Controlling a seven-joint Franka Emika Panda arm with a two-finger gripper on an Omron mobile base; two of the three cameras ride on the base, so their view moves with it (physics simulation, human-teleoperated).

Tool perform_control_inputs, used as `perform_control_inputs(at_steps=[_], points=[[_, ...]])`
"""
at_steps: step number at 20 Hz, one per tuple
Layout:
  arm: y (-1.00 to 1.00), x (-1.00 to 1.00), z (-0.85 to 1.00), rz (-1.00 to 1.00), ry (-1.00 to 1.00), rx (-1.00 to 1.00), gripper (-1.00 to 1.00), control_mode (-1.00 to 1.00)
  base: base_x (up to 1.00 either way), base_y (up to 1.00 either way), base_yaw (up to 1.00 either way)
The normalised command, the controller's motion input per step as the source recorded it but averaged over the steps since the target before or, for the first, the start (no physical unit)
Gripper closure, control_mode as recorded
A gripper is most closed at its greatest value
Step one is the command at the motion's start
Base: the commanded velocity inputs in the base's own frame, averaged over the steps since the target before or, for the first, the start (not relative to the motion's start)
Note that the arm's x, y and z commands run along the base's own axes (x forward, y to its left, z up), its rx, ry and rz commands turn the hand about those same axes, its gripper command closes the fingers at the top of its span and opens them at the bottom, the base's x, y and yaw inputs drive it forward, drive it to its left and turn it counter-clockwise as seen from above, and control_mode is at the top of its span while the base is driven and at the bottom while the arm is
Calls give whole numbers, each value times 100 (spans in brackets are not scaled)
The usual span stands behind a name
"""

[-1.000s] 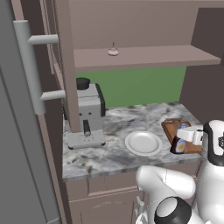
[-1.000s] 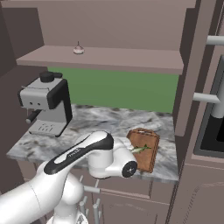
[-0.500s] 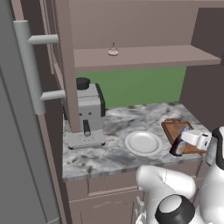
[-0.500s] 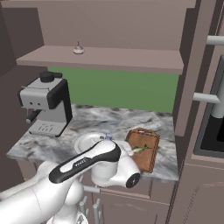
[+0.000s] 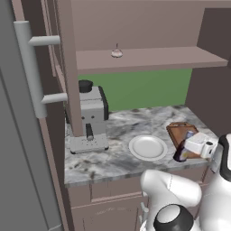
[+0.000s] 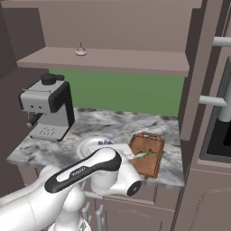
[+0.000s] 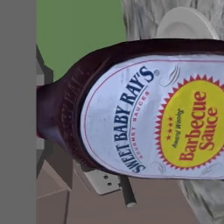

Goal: Pick the fish from the plate and place it on the cutting board. Then pick the condiment bottle from the cabinet and place it next to the cutting board.

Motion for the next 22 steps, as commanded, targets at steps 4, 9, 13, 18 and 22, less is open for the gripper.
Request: perform_control_inputs(at_steps=[4, 9, 13, 18, 22], points=[[32, 1, -9, 0, -15, -11, 100, -100, 0, 0, 0], [16, 13, -22, 0, -14, -10, 100, -100, 0, 0, 0], [2, 14, -26, -1, -8, -9, 100, -100, 0, 0, 0], [0, 13, -12, -3, 0, -9, 100, -100, 0, 0, 0], [0, 5, -6, -3, 0, -5, 100, -100, 0, 0, 0]])
